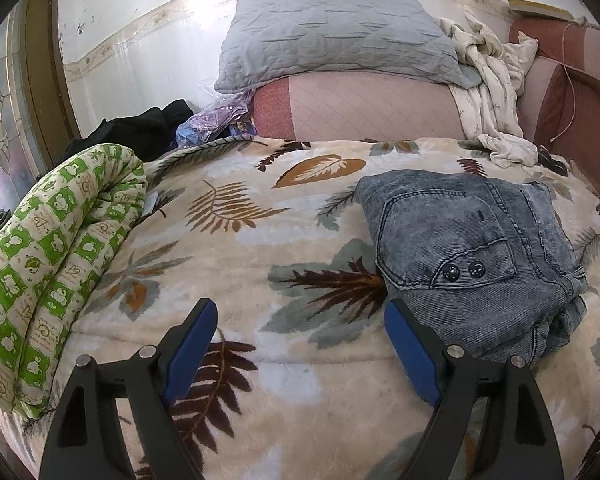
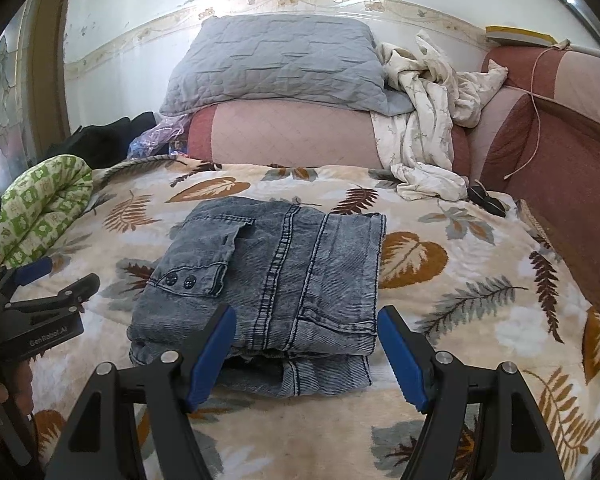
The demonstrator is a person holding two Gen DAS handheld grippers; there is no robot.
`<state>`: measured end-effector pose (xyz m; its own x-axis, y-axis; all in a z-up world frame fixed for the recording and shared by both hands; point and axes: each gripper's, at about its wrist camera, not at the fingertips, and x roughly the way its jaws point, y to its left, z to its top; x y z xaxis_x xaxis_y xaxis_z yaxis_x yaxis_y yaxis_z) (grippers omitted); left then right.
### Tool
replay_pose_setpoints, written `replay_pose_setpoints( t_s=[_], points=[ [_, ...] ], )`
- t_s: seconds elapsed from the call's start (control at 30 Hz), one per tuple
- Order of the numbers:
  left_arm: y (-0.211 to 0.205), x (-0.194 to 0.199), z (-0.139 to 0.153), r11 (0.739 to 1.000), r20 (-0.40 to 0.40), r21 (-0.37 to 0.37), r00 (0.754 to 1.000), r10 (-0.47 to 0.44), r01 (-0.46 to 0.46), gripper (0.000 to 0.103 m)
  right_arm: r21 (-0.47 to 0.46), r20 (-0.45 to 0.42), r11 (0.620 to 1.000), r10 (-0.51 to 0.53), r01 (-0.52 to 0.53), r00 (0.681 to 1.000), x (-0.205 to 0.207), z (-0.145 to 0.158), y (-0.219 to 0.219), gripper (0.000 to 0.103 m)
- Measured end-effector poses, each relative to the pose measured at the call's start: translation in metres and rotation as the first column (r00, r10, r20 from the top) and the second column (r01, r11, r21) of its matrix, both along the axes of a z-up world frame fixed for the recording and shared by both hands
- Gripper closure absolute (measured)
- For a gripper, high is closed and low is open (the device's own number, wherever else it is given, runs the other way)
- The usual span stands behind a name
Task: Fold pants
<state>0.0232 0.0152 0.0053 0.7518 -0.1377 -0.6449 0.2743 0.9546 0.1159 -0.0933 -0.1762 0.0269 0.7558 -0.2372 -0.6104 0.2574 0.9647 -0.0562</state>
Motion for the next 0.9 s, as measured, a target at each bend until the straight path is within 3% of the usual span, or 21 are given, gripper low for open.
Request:
replay_pose_setpoints(
  t_s=[0.53,0.9],
  points=[
    [-0.002,-0.006,0.009,1.000,0.045,0.022,0.999,-0.010,0.009,0.017,0.001,-0.007,1.000,0.002,-0.002,1.000,0.002,-0.002,0.000,0.027],
    [-0.003,-0.005,0.009,1.000,0.022,0.011,1.000,-0.014,0.014,0.017,0.010,-0.002,1.000,-0.005,0.005,1.000,0.003,-0.002,-0.004,0.027]
  ],
)
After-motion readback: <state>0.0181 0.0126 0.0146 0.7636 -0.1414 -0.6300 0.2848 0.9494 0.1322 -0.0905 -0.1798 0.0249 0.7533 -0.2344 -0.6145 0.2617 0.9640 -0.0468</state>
